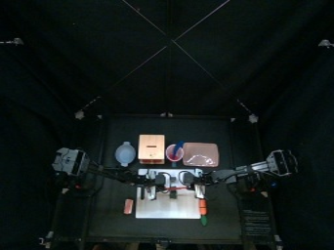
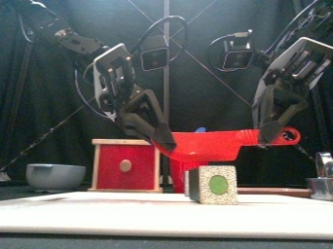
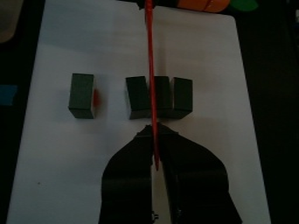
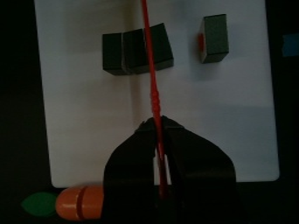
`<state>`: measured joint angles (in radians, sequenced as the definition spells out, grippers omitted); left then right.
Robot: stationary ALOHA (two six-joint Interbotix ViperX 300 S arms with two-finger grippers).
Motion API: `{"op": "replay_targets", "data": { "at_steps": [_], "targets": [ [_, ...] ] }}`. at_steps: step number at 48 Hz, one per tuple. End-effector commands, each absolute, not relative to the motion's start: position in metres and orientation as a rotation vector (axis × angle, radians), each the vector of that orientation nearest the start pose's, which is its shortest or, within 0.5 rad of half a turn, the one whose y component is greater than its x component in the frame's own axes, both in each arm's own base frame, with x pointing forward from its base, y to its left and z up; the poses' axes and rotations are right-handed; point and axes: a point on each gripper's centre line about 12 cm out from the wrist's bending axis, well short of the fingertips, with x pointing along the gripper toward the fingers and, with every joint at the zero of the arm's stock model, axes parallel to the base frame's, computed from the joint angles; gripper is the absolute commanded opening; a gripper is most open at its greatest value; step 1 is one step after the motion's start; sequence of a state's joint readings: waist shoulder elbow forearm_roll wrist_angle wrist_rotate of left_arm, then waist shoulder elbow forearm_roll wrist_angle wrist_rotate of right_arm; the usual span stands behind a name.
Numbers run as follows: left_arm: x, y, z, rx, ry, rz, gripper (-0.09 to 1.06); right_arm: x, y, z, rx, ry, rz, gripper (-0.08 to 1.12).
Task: Place sushi on board then cut the sushi with the knife then place the pieces on the plate
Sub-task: Cut the sushi into 4 pieces
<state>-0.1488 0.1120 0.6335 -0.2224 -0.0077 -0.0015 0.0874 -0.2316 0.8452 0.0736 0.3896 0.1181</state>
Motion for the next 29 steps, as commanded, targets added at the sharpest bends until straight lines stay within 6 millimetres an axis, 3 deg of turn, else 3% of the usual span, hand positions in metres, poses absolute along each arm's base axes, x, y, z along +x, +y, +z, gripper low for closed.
{"op": "replay_targets", "data": {
  "at_steps": [1, 29],
  "targets": [
    [0.395, -0.065, 0.137, -0.160, 0.752, -0.070, 0.40, 0.295, 0.029, 0.164, 0.142, 1.001, 0.012, 0.29],
    [0.393, -0.066, 0.121, -0.171, 0.805, -0.060, 0.40, 0.297, 0.029, 0.145, 0.143, 1.065, 0.002, 0.29]
  ]
}}
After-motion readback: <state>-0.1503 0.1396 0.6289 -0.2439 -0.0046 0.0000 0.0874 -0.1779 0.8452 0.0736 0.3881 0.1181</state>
